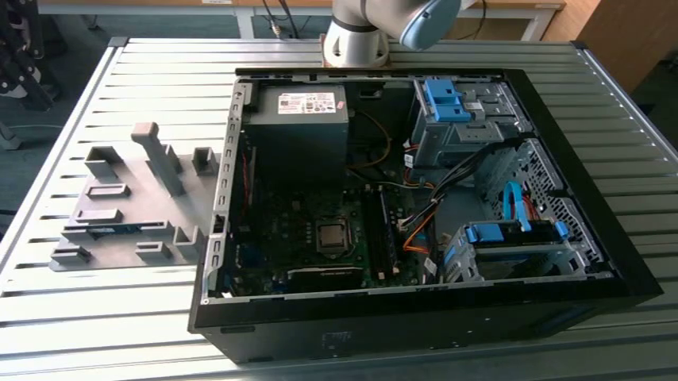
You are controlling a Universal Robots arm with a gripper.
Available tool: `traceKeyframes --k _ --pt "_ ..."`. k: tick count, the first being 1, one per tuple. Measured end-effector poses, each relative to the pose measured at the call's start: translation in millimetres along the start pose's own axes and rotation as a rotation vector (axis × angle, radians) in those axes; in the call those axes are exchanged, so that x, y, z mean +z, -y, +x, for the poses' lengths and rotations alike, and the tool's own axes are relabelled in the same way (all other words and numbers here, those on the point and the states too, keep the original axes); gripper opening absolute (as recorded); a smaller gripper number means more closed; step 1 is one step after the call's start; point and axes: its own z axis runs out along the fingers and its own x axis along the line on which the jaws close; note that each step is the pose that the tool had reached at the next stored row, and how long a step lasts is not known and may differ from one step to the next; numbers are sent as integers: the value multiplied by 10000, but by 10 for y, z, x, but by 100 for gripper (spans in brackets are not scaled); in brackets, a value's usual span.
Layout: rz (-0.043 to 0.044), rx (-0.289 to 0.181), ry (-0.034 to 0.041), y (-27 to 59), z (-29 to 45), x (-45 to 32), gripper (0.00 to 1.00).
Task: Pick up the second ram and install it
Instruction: 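Pick up the second ram and move it above second insertion slot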
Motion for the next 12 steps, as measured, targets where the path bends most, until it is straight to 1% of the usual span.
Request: traceKeyframes --k 10,12 --pt "-2 -98 -4 0 0 0 11" --pt "-4 -206 -8 0 0 0 11"
